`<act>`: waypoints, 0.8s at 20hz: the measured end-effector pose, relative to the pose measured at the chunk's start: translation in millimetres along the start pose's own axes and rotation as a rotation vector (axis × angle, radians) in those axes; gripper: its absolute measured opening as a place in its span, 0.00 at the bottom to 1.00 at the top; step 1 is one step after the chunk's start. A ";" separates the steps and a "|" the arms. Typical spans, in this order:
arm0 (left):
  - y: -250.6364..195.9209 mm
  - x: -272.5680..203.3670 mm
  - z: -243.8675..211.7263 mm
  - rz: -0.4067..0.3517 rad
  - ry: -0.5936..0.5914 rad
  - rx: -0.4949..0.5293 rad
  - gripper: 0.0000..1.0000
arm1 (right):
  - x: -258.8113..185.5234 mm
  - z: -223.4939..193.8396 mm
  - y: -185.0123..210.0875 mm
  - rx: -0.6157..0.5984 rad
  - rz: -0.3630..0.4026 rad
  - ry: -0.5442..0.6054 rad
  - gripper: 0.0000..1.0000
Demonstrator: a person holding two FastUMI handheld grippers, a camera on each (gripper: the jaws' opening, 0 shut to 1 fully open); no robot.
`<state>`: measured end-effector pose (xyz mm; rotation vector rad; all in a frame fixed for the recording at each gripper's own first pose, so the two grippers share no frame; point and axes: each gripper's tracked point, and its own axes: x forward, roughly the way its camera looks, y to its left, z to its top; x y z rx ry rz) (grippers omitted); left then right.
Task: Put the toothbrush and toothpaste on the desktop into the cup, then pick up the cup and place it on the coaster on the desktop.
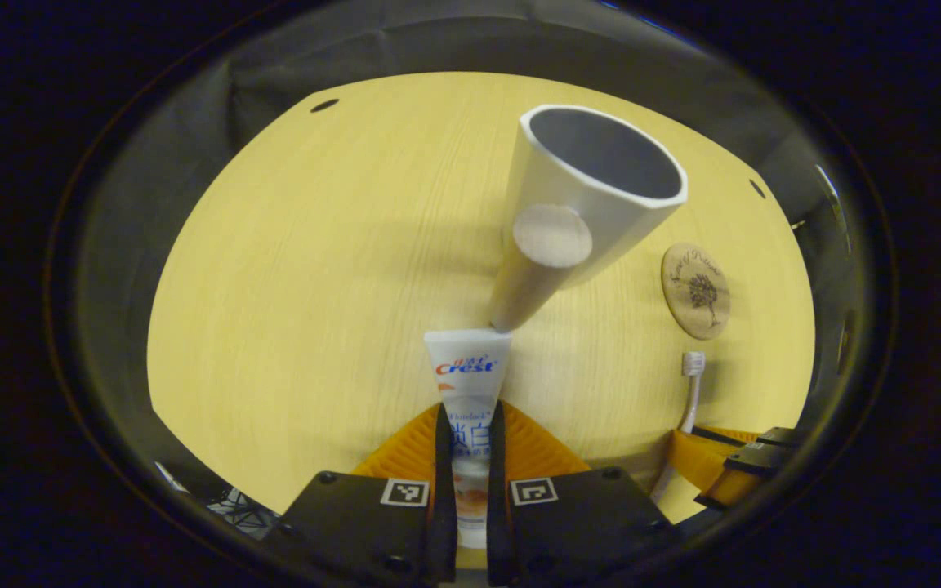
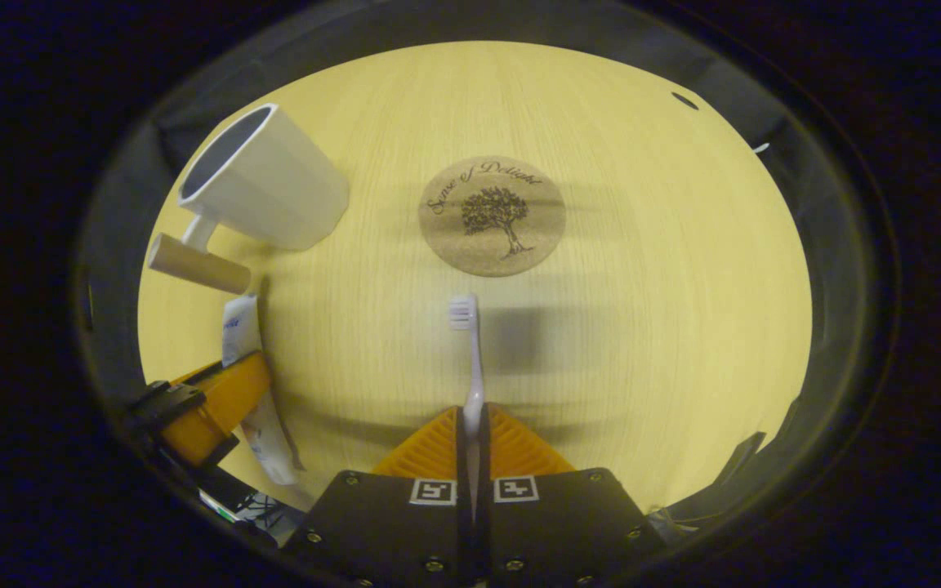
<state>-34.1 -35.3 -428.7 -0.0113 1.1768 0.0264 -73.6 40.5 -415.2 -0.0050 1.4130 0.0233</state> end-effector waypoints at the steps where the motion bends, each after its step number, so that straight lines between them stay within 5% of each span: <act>1: 0.1 -0.9 -4.8 -0.006 0.022 -0.013 0.09 | 1.8 0.5 -0.5 0.008 0.004 -0.003 0.02; 16: 18.3 -68.6 -1.5 -0.070 -0.048 -0.115 0.10 | 0.4 1.2 -1.5 -0.005 0.028 -0.029 0.02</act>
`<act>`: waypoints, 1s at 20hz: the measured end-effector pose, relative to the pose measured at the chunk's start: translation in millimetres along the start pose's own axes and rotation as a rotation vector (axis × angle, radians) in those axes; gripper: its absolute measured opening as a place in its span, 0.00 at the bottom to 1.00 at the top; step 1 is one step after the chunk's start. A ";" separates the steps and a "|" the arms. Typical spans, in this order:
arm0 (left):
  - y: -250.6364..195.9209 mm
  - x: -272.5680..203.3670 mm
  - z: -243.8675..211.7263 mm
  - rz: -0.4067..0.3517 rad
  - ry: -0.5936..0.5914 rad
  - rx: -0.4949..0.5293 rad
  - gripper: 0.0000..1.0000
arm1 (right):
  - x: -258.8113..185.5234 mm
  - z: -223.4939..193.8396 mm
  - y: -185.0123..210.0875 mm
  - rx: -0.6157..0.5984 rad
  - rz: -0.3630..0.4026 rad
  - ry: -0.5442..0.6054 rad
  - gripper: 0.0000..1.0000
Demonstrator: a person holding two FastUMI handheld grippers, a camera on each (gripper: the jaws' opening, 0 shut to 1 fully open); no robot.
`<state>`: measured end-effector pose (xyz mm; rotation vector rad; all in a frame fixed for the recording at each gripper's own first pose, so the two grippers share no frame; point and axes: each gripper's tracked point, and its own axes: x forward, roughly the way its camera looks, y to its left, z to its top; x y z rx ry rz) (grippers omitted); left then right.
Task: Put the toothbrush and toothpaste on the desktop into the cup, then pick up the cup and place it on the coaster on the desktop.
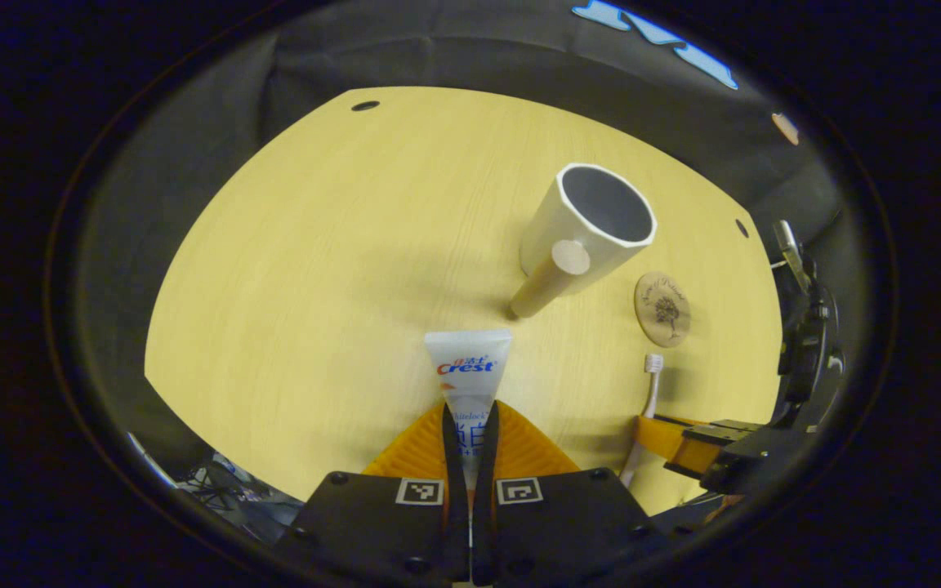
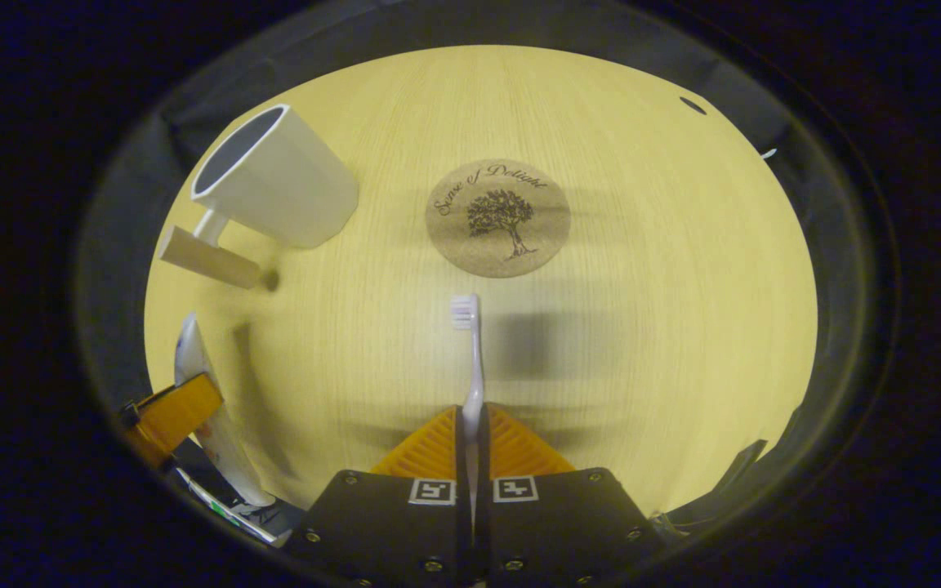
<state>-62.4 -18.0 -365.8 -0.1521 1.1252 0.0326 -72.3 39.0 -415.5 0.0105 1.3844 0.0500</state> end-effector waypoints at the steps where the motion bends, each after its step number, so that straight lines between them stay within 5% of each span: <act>1: -0.4 -8.6 4.6 -0.005 -0.013 -0.007 0.10 | -0.4 0.1 -0.1 -0.001 0.003 -0.002 0.02; 11: -26.2 -75.5 102.2 -0.099 -0.195 -0.011 0.09 | -1.3 -0.3 -1.2 0.052 0.064 -0.008 0.03; 20: -74.9 -61.9 243.2 -0.197 -0.405 0.075 0.09 | -0.1 0.3 -2.5 0.100 0.099 -0.015 0.04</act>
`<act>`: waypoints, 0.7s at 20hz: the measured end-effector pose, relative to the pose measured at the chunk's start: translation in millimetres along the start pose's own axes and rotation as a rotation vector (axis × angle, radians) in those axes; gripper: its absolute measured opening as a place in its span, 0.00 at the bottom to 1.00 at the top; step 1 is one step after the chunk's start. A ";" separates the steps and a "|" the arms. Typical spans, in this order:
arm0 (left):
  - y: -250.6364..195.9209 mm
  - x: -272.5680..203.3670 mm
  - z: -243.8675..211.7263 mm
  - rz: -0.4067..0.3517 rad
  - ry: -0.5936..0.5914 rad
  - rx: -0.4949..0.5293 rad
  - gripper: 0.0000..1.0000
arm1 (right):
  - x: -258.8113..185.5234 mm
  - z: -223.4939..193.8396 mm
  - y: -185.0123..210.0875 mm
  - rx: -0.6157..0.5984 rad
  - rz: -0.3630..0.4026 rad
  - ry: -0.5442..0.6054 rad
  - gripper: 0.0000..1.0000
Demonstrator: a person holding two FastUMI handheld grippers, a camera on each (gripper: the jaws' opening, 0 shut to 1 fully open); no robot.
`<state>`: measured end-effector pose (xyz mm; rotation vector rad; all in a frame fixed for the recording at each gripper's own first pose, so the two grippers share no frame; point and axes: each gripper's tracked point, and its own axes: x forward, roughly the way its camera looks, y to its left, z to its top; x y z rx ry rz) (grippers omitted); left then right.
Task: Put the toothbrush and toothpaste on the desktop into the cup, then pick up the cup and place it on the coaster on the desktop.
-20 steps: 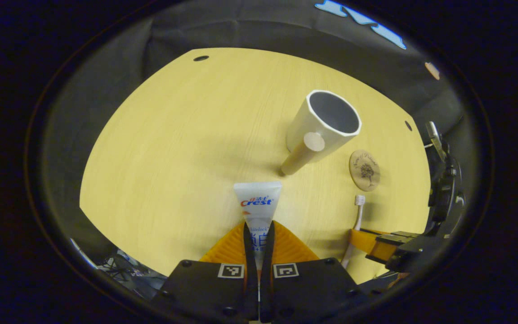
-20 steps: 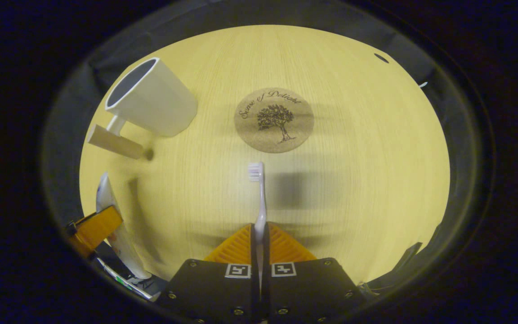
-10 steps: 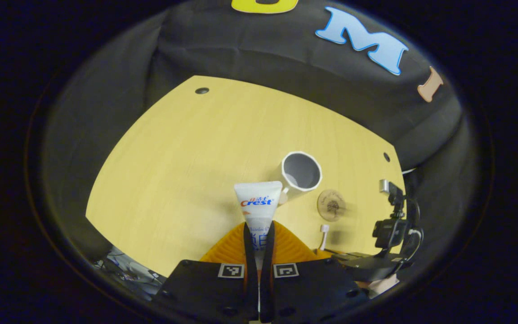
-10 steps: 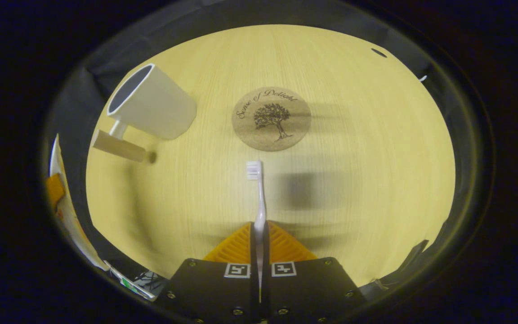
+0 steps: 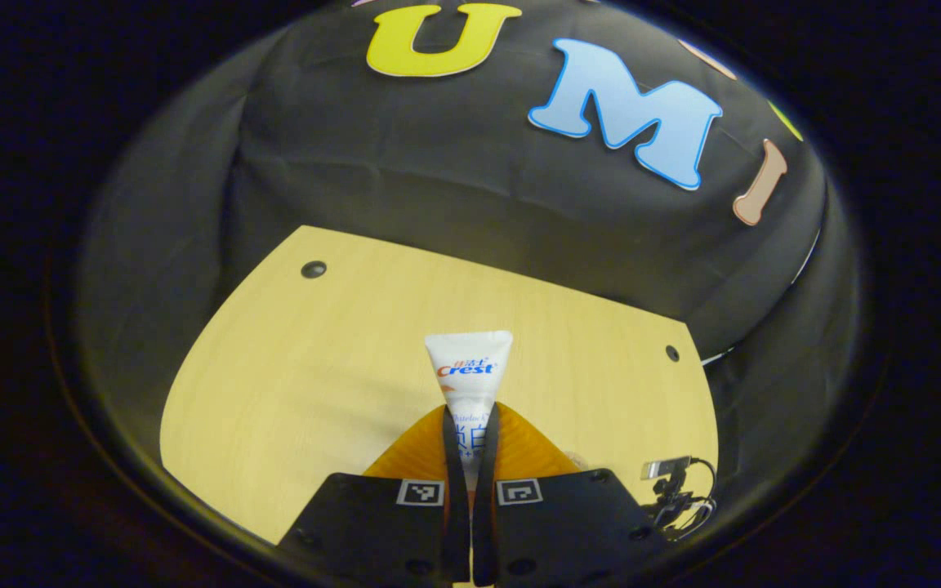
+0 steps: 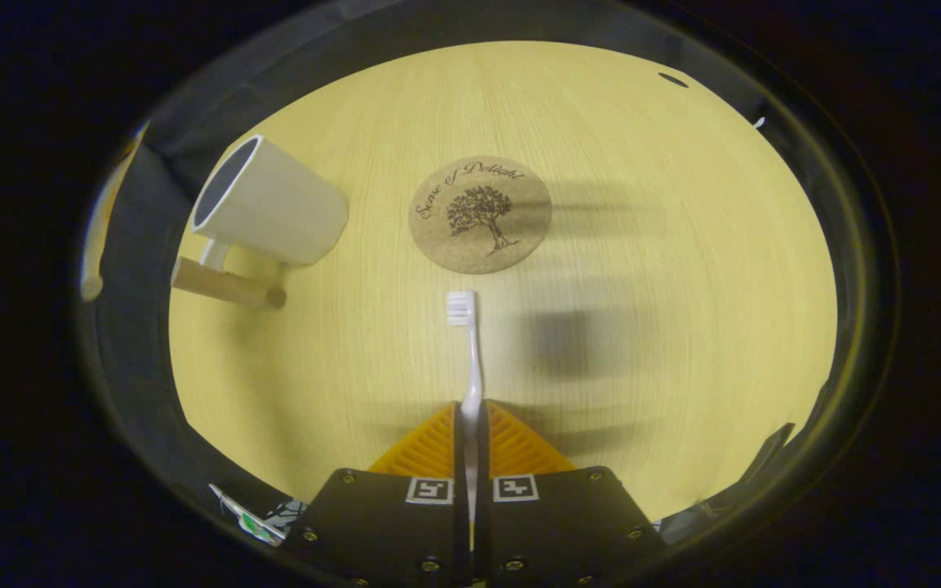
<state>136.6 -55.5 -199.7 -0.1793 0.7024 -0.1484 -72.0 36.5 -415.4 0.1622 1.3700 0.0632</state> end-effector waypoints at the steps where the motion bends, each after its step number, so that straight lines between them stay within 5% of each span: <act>1: -5.3 12.2 3.3 -0.012 -0.003 0.004 0.09 | -0.1 0.3 0.2 -0.003 0.000 -0.002 0.05; 6: -22.9 59.4 -2.1 -0.066 -0.004 -0.042 0.09 | 0.4 0.1 0.0 -0.022 -0.017 -0.004 0.02; 14: -10.3 97.2 -27.9 -0.039 -0.013 0.004 0.09 | 1.7 0.7 -0.2 -0.023 -0.025 -0.001 0.04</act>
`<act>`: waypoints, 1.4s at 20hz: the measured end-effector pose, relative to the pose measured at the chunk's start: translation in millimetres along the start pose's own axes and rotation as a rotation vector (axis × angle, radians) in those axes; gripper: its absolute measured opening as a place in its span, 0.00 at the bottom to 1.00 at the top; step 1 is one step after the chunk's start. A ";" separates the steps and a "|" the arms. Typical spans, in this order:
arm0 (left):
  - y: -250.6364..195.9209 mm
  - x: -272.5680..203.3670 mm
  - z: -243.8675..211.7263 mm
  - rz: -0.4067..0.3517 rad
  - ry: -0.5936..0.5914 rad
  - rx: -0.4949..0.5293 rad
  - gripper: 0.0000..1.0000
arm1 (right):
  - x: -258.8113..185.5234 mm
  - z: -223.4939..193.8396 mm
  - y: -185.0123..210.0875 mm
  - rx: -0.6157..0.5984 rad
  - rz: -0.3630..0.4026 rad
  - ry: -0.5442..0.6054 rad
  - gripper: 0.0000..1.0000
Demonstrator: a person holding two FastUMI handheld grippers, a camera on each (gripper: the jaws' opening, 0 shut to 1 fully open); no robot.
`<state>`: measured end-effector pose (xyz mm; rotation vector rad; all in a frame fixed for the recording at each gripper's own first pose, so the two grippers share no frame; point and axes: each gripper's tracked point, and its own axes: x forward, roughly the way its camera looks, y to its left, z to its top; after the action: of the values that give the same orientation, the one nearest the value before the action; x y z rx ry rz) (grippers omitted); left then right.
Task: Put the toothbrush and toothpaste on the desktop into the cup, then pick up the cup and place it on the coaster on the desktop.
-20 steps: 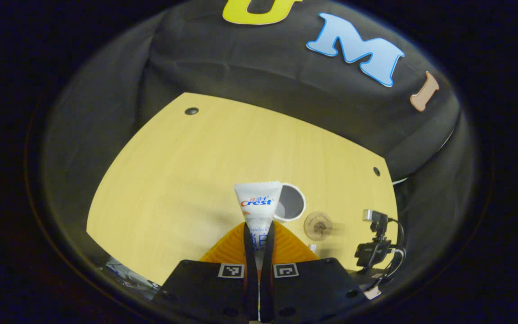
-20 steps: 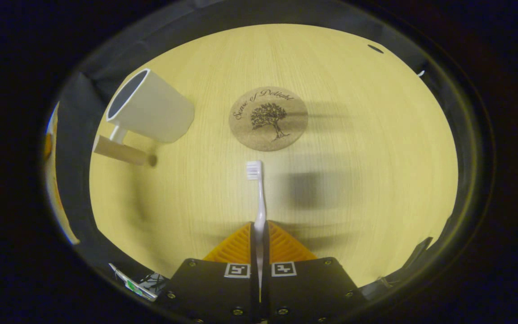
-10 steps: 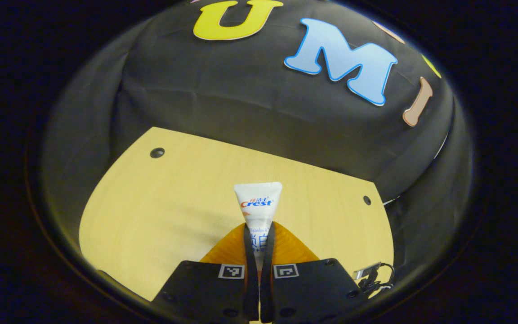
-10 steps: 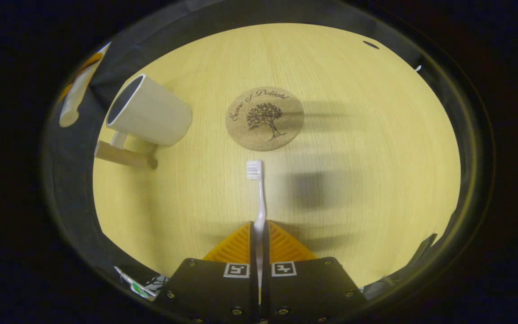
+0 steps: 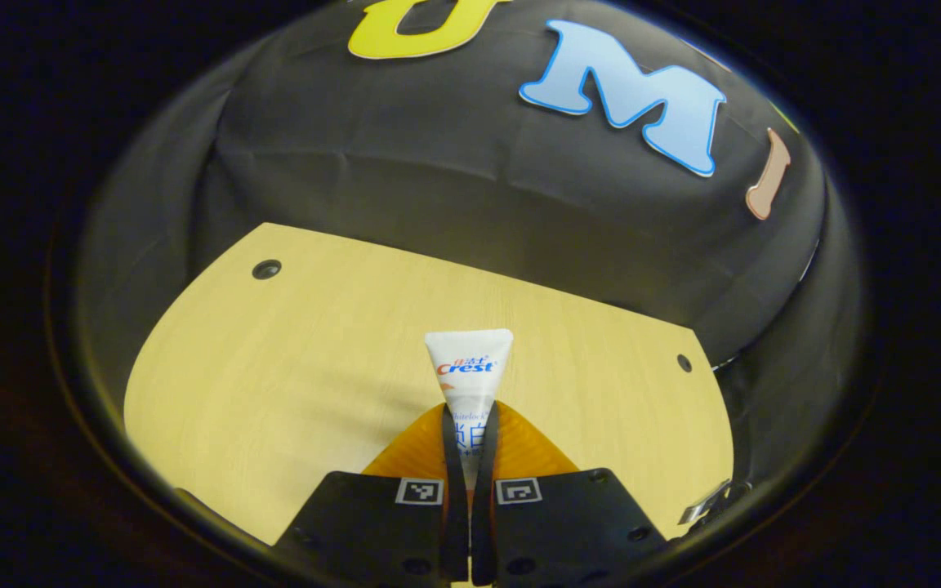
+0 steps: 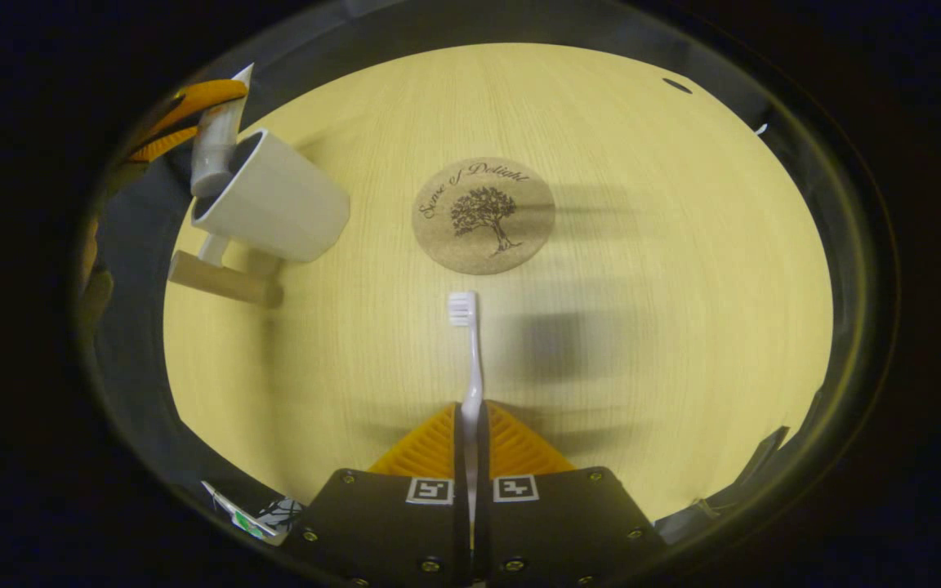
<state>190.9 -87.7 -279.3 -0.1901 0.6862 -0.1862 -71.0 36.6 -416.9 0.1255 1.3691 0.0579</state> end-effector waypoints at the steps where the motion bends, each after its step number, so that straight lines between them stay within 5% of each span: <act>1: -3.8 -1.4 2.4 -0.017 -0.012 -0.004 0.08 | 0.1 1.0 0.0 0.002 -0.001 -0.001 0.04; 4: -1.5 -2.9 -0.9 -0.018 -0.028 0.020 0.08 | 0.4 1.2 0.1 0.000 -0.002 0.000 0.03; 8: -6.2 -13.7 -17.1 -0.041 -0.025 0.010 0.24 | 0.1 2.0 0.0 0.004 -0.002 0.000 0.03; 9: -7.9 -15.0 -21.6 -0.056 -0.009 -0.001 0.51 | 0.1 1.9 0.2 0.002 -0.002 -0.001 0.03; 11: -7.1 -21.7 -27.6 -0.053 -0.006 -0.004 0.79 | 3.1 1.9 -0.5 -0.001 -0.003 -0.006 0.03; 12: -6.7 -25.6 -29.1 -0.048 -0.008 -0.002 0.84 | 0.4 1.8 0.2 0.000 -0.005 -0.009 0.03; 14: -5.9 -36.1 -26.0 -0.053 -0.022 -0.008 0.70 | -0.1 2.5 0.3 -0.003 -0.002 -0.025 0.03; 16: -4.9 -47.6 -20.8 -0.055 -0.045 -0.001 0.77 | 0.6 2.0 1.1 0.005 0.012 -0.034 0.03; 22: -4.4 -90.1 -12.0 -0.073 -0.097 0.038 0.77 | -12.7 12.9 5.7 0.069 0.072 -0.054 0.02; 23: -1.1 -97.1 -13.1 -0.073 -0.102 0.035 0.70 | -19.7 21.7 9.0 0.076 0.085 -0.077 0.03; 25: 2.1 -109.4 -15.4 -0.074 -0.108 0.025 0.77 | -36.5 45.0 17.9 0.092 0.115 -0.132 0.02; 28: 14.2 -126.5 -20.8 -0.060 -0.109 -0.003 0.70 | -62.9 86.6 30.5 0.101 0.153 -0.222 0.02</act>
<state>83.1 -46.9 -221.4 -0.2224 0.5724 -0.2301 2.1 54.7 -335.1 0.3130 1.1394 0.1004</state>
